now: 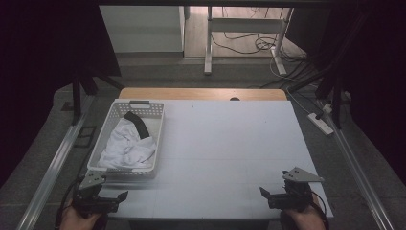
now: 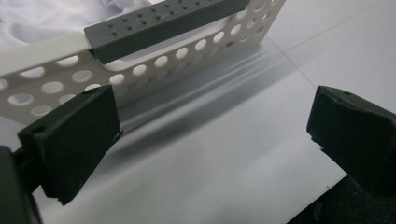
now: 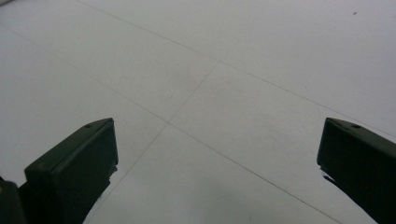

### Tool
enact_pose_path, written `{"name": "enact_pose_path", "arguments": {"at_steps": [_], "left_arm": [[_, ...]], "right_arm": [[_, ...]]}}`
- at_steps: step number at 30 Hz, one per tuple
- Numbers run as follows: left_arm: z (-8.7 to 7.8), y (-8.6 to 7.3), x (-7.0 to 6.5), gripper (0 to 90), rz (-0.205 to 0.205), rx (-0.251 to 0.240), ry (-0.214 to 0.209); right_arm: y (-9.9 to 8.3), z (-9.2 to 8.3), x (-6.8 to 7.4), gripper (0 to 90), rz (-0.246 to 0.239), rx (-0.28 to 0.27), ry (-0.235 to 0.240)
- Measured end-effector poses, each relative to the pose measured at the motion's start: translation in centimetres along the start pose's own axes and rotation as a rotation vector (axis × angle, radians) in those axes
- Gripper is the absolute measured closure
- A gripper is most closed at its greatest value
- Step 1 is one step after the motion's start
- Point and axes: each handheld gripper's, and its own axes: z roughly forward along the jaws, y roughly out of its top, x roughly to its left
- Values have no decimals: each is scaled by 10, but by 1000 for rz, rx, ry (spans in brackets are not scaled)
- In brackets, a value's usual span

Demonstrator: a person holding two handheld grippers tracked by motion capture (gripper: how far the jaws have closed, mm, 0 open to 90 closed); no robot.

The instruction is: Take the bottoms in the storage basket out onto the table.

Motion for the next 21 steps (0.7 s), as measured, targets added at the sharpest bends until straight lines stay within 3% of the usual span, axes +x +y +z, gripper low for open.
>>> {"name": "enact_pose_path", "arguments": {"at_steps": [21], "left_arm": [[0,0,3,35,-22,0,-20]], "right_arm": [[0,0,-2,0,8,-4,53]]}}
